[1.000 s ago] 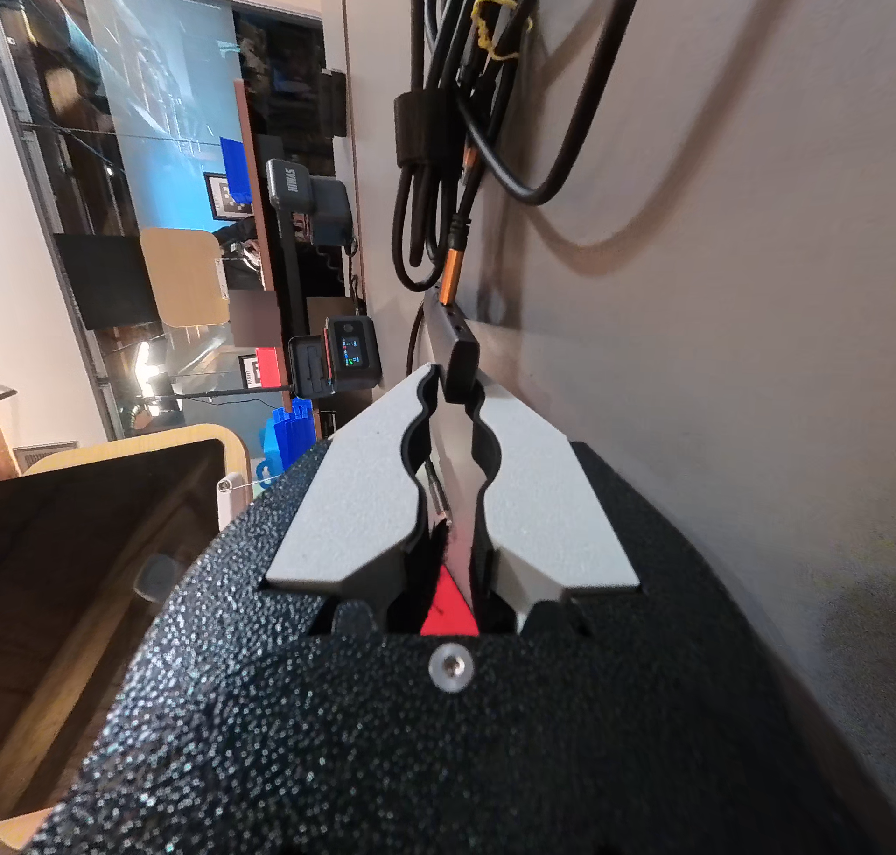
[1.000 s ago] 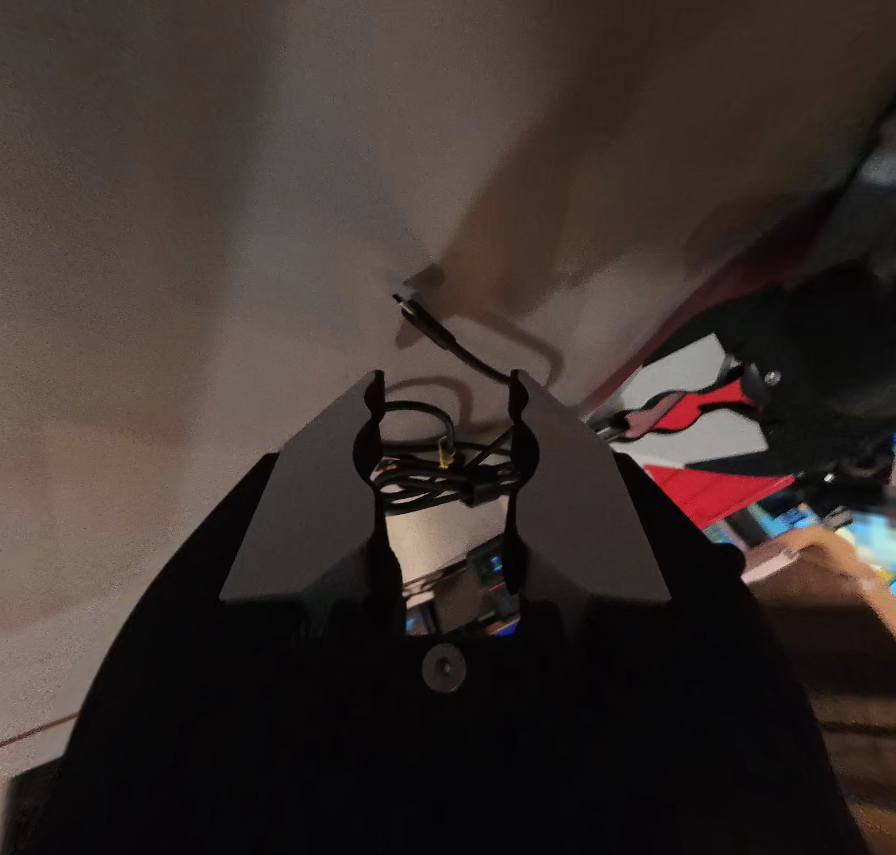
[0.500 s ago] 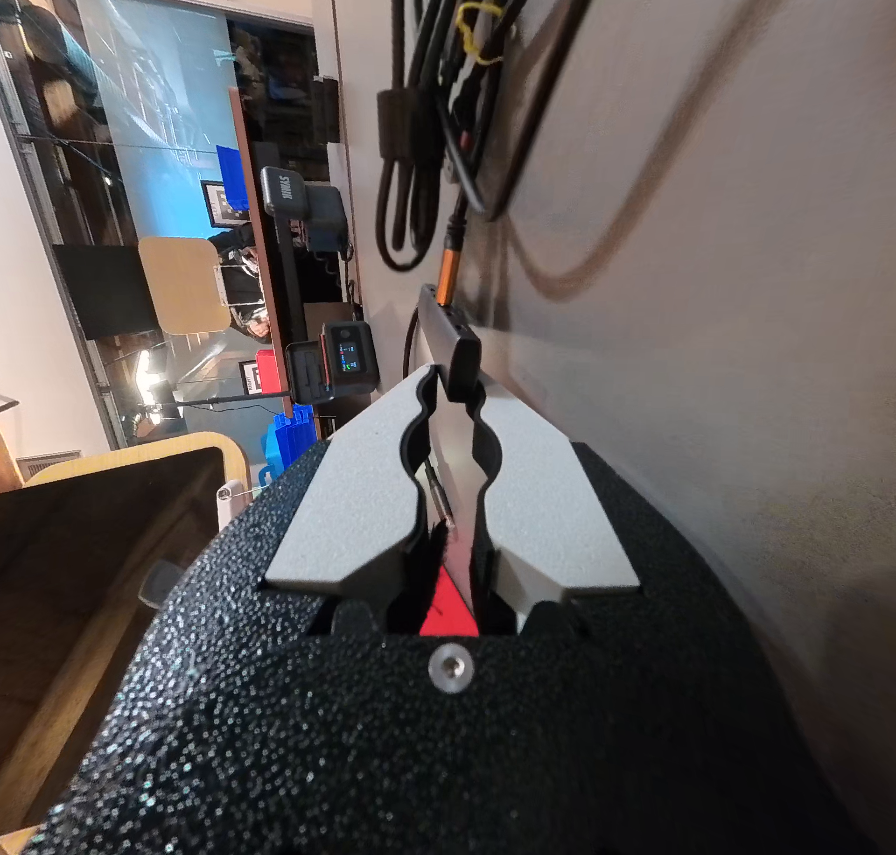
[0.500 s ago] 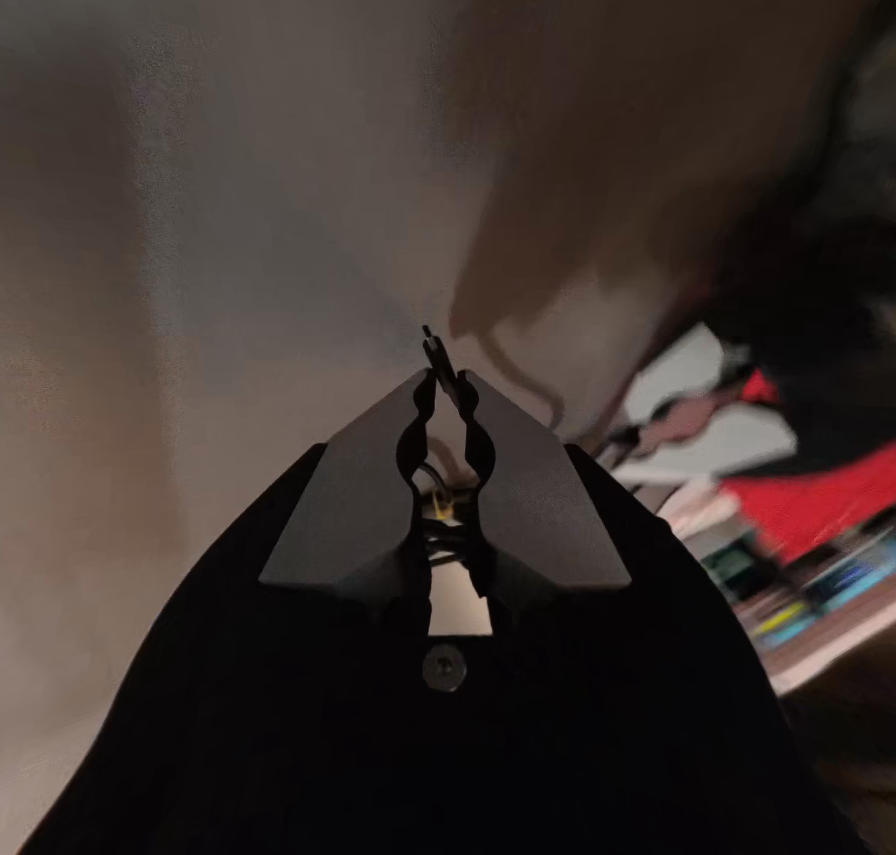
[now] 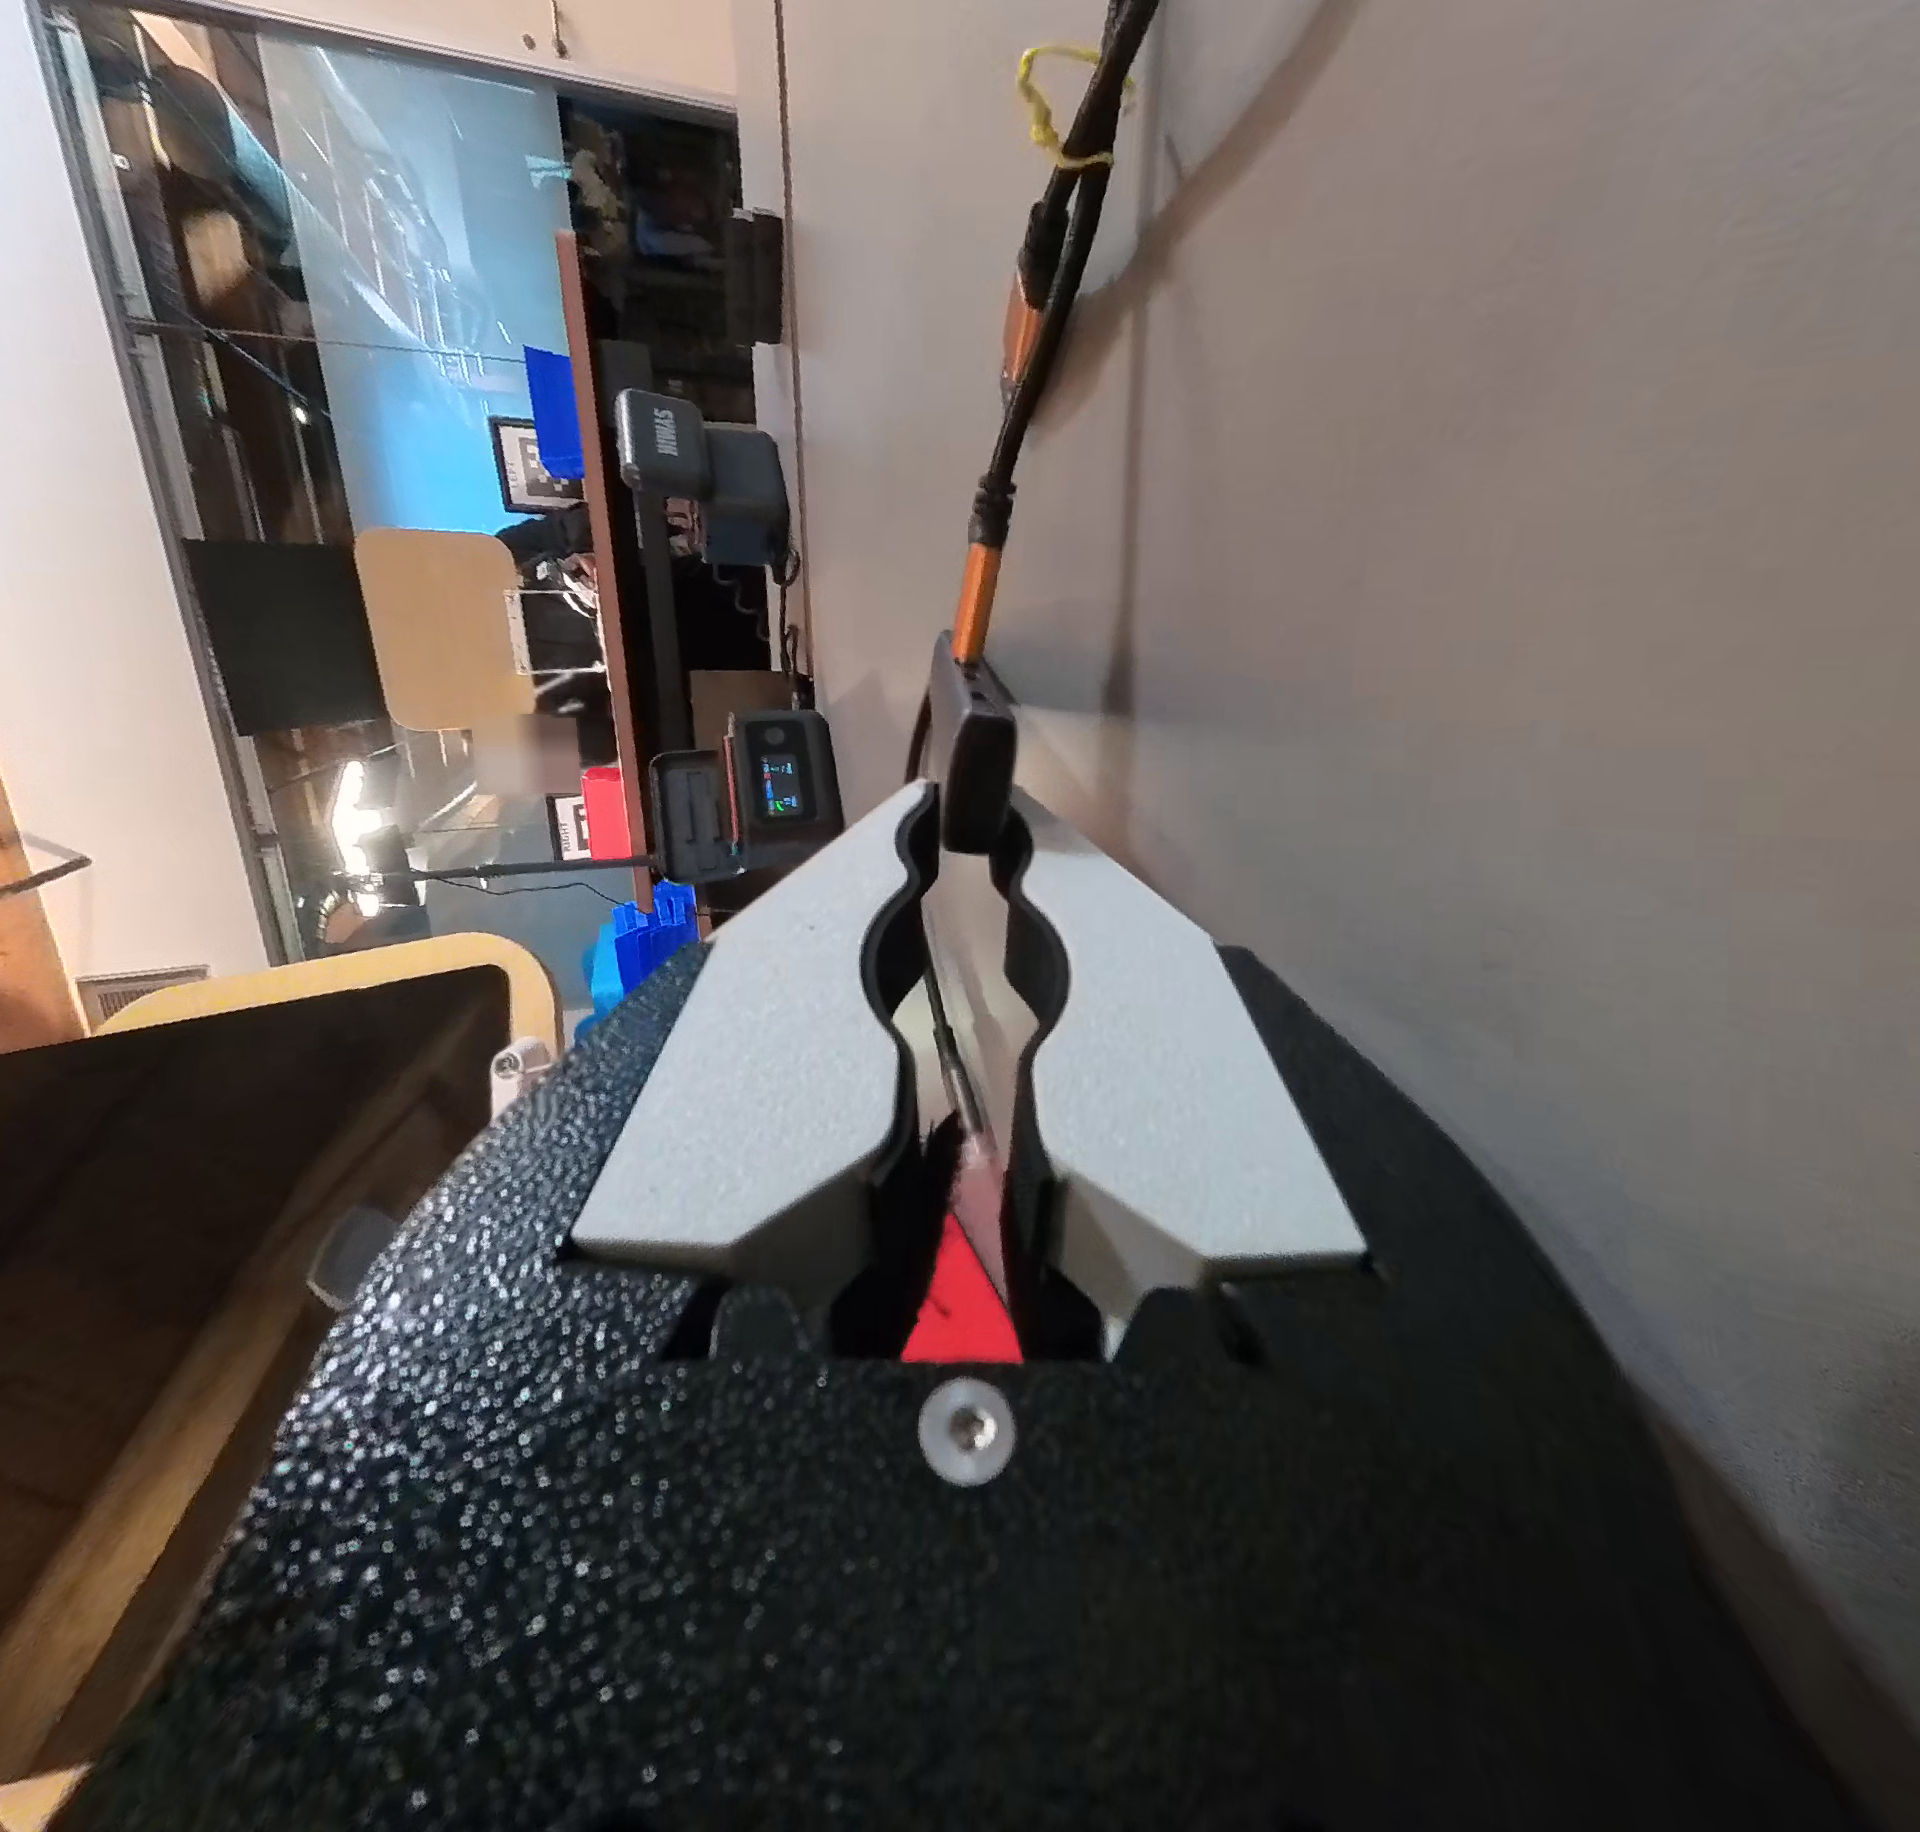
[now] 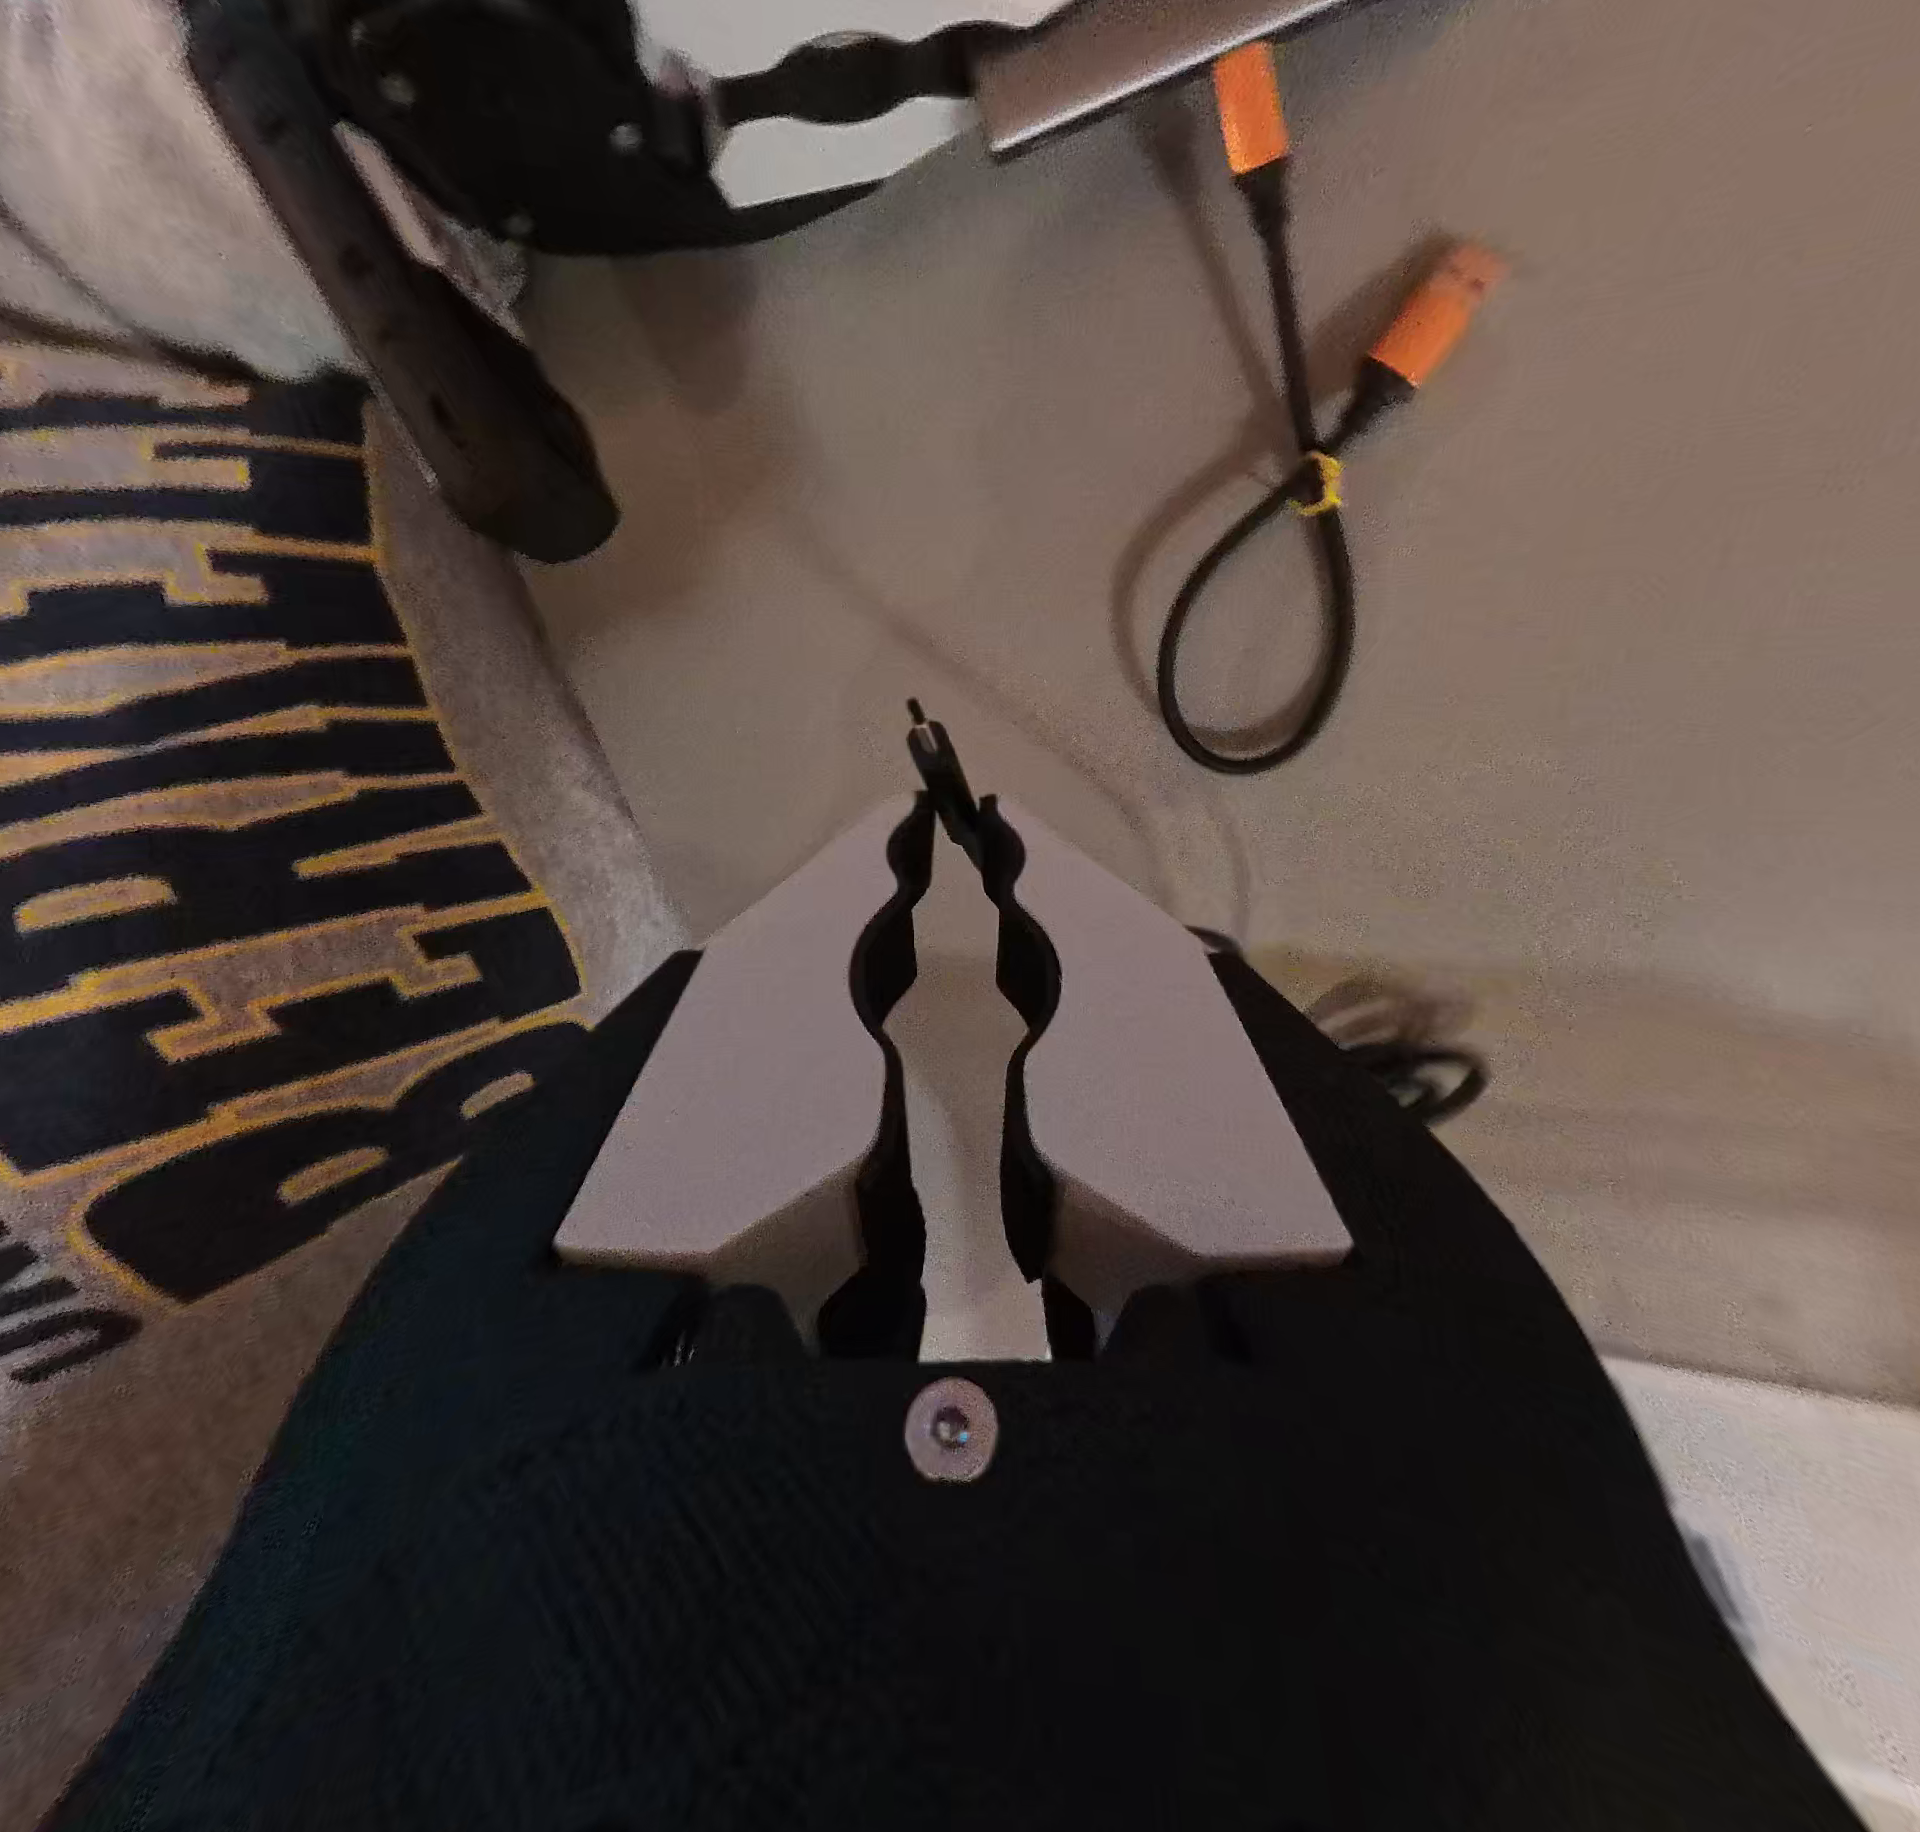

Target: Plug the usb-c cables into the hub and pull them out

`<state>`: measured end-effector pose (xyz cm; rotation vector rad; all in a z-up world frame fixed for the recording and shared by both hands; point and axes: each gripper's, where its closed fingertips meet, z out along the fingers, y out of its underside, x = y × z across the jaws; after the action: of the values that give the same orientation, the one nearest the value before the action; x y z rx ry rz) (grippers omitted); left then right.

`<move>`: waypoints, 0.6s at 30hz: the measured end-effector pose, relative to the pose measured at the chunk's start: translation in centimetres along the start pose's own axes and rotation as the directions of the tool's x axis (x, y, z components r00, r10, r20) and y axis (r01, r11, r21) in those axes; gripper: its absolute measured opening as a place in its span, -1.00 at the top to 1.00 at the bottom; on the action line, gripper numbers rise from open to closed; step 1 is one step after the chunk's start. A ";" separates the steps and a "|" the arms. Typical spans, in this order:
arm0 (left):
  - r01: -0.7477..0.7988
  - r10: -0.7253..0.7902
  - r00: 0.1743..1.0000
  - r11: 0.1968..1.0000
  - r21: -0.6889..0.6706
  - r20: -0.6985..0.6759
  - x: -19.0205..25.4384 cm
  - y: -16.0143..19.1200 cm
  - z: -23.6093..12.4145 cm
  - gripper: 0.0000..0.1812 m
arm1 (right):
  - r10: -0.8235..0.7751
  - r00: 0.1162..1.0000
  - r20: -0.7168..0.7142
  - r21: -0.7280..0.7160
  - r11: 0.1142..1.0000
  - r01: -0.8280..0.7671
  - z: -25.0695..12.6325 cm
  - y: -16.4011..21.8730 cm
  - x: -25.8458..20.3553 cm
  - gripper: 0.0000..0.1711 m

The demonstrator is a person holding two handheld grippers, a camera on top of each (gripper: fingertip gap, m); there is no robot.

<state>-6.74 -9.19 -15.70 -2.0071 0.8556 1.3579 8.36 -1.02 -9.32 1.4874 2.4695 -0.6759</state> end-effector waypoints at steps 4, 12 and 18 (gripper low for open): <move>-0.017 0.015 1.000 0.999 0.045 0.026 0.0 -1.2 0.4 0.93 | 0.110 0.993 0.047 0.053 0.992 -0.113 1.4 -0.8 1.0 0.92; -0.088 0.084 0.994 0.994 0.061 0.067 1.0 -2.6 1.2 0.93 | -0.011 0.995 0.098 0.055 0.998 0.005 8.2 -2.8 4.0 0.93; -0.121 0.116 0.990 0.991 0.052 0.078 1.5 -2.9 1.7 0.94 | -0.168 0.985 -0.032 0.086 0.982 0.170 10.7 -4.9 4.5 0.84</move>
<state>-5.04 -6.37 -17.37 -1.8759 0.9816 1.4477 1.08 -4.41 -19.01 1.3320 2.6387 -0.8118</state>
